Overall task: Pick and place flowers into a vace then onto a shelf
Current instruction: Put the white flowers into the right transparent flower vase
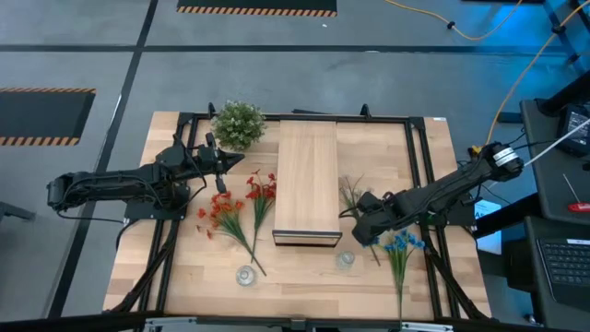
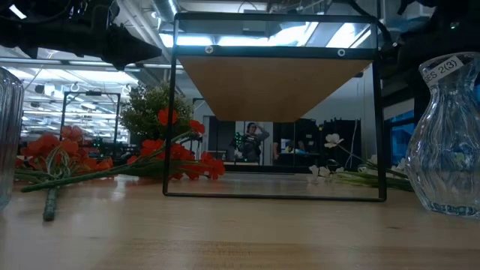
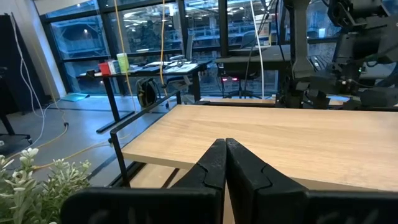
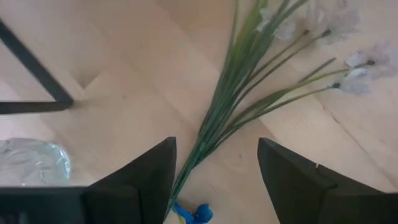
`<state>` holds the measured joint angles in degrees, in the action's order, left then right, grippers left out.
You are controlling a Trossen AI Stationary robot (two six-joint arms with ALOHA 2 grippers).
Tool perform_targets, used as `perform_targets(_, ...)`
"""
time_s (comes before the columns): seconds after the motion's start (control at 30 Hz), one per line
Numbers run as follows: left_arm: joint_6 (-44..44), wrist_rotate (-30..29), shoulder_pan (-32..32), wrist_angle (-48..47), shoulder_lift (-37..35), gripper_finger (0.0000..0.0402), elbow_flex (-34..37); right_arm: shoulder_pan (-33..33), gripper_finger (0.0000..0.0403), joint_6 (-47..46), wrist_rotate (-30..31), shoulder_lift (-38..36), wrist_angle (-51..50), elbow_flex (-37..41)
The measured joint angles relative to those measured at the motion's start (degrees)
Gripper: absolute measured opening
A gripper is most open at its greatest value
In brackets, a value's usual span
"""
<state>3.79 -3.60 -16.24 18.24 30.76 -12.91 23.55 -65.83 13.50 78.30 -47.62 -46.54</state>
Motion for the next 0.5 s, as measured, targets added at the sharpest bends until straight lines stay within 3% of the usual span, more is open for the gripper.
perform_targets(0.23, 0.0, 0.0, 0.0, 0.0, 0.0, 0.0004, 0.0, 0.0, 0.0226, -1.5, 3.0, 0.1, -0.1, 0.0)
perform_targets(0.5, 0.0, 0.0, 0.0, 0.0, 0.0, 0.0004, 0.0, 0.7, 0.0226, -4.5, 1.5, 4.1, 0.3, 0.1)
